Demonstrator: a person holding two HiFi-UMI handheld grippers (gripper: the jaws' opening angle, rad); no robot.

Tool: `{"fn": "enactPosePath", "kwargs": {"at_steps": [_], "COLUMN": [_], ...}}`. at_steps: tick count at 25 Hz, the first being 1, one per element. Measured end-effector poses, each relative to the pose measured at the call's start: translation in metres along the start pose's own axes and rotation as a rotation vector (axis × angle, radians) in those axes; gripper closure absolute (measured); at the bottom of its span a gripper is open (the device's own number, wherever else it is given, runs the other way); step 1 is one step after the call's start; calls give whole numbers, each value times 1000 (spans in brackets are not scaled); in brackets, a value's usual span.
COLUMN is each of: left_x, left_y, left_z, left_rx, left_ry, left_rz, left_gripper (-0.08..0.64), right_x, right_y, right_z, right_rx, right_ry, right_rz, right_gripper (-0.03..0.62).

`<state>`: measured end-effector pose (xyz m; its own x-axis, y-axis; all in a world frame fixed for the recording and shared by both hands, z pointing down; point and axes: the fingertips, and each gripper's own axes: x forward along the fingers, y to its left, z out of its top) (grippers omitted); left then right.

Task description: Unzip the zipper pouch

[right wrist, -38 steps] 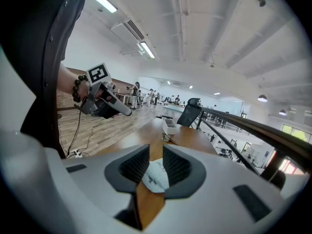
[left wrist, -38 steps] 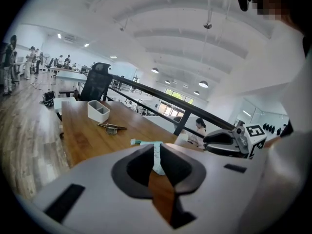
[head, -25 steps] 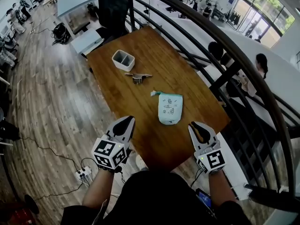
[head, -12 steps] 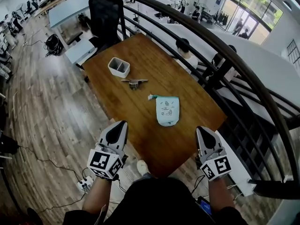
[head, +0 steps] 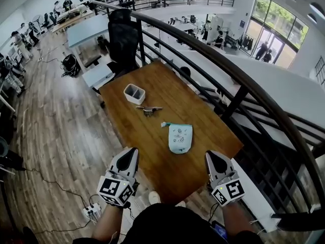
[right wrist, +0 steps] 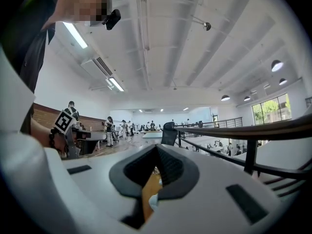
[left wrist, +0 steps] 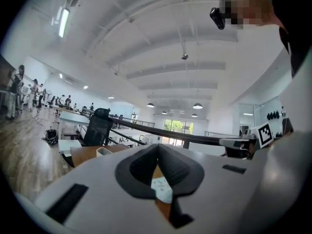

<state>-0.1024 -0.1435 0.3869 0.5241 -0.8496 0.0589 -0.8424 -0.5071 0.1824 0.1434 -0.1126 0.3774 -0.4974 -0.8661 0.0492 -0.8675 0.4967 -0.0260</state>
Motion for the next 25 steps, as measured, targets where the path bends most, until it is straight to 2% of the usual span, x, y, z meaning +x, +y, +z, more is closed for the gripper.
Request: {"fn": "enactPosePath", "kwargs": {"at_steps": [9,18,25], "left_x": [-20,-35,-40], "left_y": [-35,-42,-39], "left_z": [-1,-7,-10], "left_rx": [-9,-25,-43], "left_ry": [-24,-31,-33], "left_rz": [44,81,95], "left_gripper": [546,546,546], "right_x": [-18,-21,-29], "right_y": [-8,0,-7], "right_z": [2,-5,-15], "right_rx": [30,22,40], "right_ry": [-24,-16,1], "right_rz": [40,93,77], "right_gripper": [598,598,598]}}
